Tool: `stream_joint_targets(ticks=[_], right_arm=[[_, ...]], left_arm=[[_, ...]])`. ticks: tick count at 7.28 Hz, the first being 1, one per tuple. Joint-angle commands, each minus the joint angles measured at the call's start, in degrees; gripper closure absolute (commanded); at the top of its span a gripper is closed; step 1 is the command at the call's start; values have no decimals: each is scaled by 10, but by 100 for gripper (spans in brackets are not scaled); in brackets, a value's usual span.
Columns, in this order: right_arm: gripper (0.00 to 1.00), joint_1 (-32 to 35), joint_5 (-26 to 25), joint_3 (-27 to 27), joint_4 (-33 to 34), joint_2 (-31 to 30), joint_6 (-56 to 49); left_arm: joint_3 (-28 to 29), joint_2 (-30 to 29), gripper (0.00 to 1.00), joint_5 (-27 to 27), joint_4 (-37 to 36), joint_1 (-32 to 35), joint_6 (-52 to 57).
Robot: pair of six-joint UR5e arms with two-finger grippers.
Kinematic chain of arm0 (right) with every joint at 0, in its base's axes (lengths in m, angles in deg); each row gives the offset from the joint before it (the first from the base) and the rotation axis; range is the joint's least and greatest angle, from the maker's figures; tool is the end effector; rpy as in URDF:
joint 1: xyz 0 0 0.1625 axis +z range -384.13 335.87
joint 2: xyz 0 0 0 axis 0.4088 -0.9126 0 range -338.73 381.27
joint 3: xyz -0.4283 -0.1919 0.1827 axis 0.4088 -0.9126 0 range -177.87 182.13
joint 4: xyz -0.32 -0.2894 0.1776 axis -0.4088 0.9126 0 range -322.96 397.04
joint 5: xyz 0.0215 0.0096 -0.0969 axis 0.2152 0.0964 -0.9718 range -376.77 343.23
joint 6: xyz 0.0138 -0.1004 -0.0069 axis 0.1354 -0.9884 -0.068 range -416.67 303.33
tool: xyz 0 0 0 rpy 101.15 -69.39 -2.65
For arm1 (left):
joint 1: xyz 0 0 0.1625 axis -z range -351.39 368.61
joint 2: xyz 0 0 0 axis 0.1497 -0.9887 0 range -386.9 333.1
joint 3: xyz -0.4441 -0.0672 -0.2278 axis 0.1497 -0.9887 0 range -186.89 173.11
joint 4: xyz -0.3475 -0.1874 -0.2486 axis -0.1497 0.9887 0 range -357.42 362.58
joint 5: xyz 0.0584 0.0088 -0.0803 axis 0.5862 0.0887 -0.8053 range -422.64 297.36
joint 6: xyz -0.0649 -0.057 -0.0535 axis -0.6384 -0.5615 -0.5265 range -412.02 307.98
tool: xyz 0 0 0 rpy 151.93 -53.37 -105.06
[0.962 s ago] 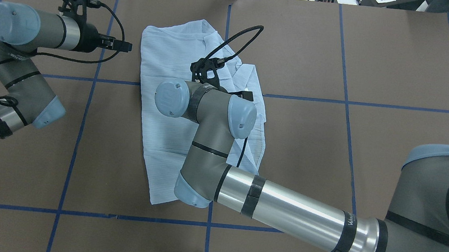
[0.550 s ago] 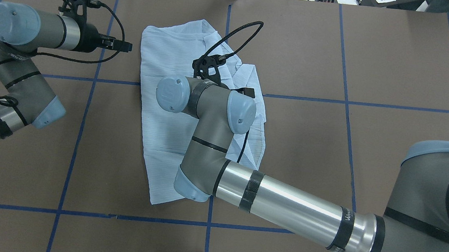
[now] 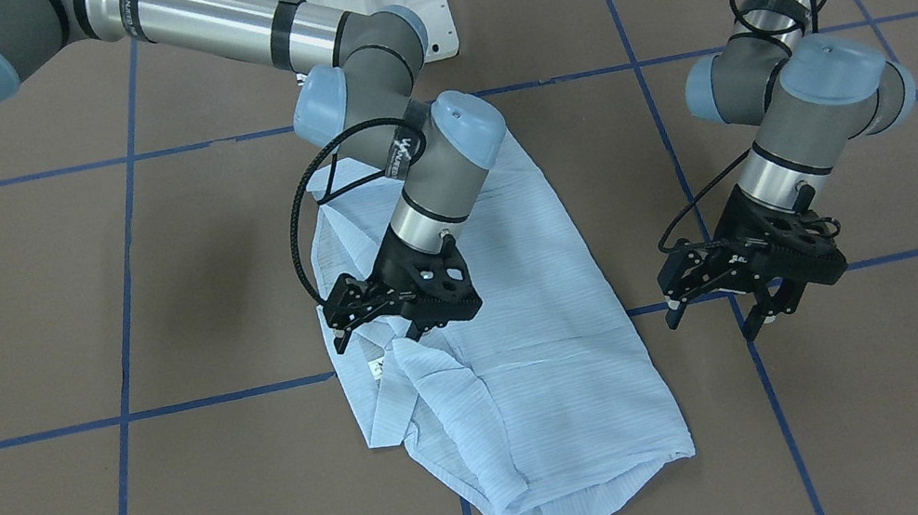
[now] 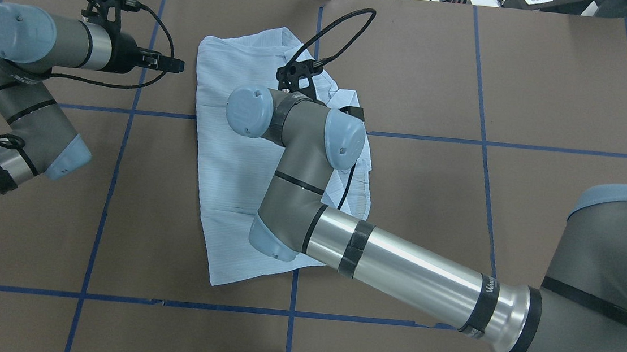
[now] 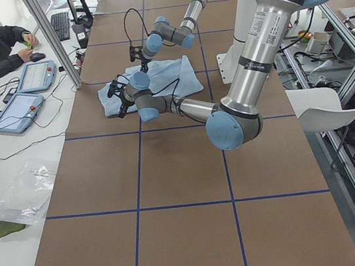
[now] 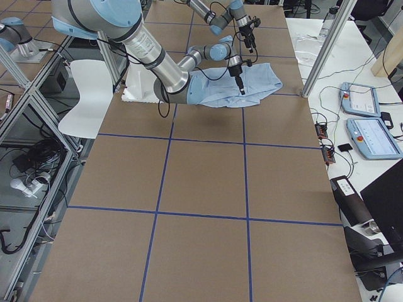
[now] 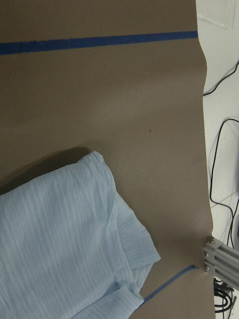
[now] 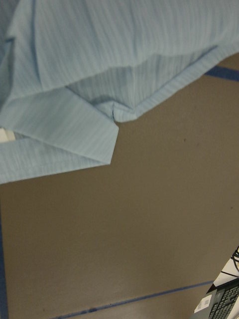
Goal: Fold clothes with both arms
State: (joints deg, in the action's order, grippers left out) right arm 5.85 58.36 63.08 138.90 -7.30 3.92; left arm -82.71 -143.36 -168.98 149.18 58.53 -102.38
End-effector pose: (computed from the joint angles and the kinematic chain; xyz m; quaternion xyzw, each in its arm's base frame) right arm -0.7412 -0.6117 0.2209 0.1981 -0.0904 0.0279 0.9756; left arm 0.4273 -0.6705 0.4603 0.3112 0.4800 0.0069 0.8202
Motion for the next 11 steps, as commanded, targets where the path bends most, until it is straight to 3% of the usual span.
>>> stream_joint_targets(ticks=[1, 3, 4, 5, 6, 9, 10, 11], right_arm=[[0, 48, 0, 2, 4, -42, -48], [0, 71, 2, 25, -4, -58, -81], [0, 71, 38, 55, -17, -53, -75], [0, 70, 85, 70, -67, -48, -58], [0, 59, 93, 65, -127, -40, 4], [0, 25, 107, 72, -127, -29, 64], [0, 28, 135, 106, -130, -51, 64], [0, 29, 139, 189, -132, -101, 64]], left_arm=[[1, 0, 0, 0, 0, 0, 0], [1, 0, 0, 0, 0, 0, 0], [2, 0, 0, 0, 0, 0, 2], [3, -1, 0, 0, 0, -1, 3], [3, -1, 0, 0, 0, -1, 3], [-6, 0, 0, -3, 0, -1, 1], [-62, 17, 0, -10, -9, -2, -30], [-128, 49, 0, -30, -12, -13, -81]])
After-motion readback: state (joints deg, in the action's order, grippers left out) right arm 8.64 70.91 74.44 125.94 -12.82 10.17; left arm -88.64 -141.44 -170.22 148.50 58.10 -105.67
